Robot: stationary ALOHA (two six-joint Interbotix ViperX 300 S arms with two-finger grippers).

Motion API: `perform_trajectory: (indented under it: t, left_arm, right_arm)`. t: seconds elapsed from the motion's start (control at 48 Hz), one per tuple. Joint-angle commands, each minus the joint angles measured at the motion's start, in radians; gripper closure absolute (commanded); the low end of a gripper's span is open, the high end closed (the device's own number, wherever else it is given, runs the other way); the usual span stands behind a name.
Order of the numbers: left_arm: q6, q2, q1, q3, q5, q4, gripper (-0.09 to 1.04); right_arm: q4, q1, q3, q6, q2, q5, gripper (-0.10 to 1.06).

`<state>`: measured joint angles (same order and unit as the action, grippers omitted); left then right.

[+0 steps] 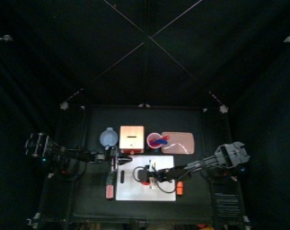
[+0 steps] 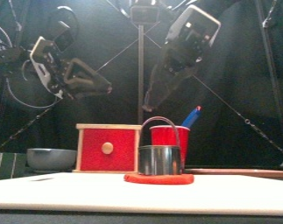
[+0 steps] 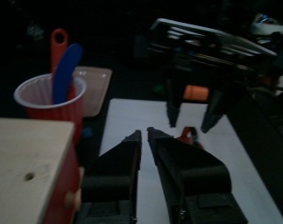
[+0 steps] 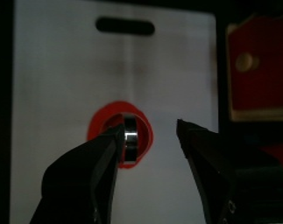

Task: Get the cutter from the drawer then cut the dough then place the extra dough in the bowl
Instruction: Cut the dough

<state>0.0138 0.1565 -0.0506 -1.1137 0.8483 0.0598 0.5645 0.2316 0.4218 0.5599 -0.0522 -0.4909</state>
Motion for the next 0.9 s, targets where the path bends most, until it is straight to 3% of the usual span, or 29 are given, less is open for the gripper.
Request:
perform_trajectory:
  t: [0.021,0.104,0.25,0.5,0.708,0.812,0.896]
  left_arm:
    - [-0.021,-0.034,-0.058,0.029,0.086,0.017,0.23]
    - [-0.028,-0.087,-0.097,0.052,0.127,0.052,0.14]
    - [-0.044,-0.212,-0.137,0.124,0.170,0.114,0.08]
    - [-0.109,-0.393,-0.179,0.250,0.229,0.166,0.08]
    - [-0.109,-0.416,-0.193,0.279,0.229,0.206,0.08]
    - [-0.110,-0.396,-0.193,0.272,0.229,0.218,0.08]
    - [-0.114,-0.380,-0.193,0.262,0.229,0.224,0.08]
  right_arm:
    - [0.091,-0.003,0.109,0.080,0.126,0.212,0.11]
    - [0.117,-0.032,0.198,0.126,0.179,0.359,0.11]
    - [0.129,-0.089,0.328,0.127,0.204,0.607,0.11]
    - [0.104,-0.137,0.388,0.043,0.170,0.755,0.11]
    - [-0.067,-0.167,0.439,-0.031,0.189,0.790,0.11]
    - [-0.146,-0.170,0.492,-0.086,0.227,0.916,0.11]
    - [-0.261,-0.175,0.540,-0.181,0.241,1.081,0.11]
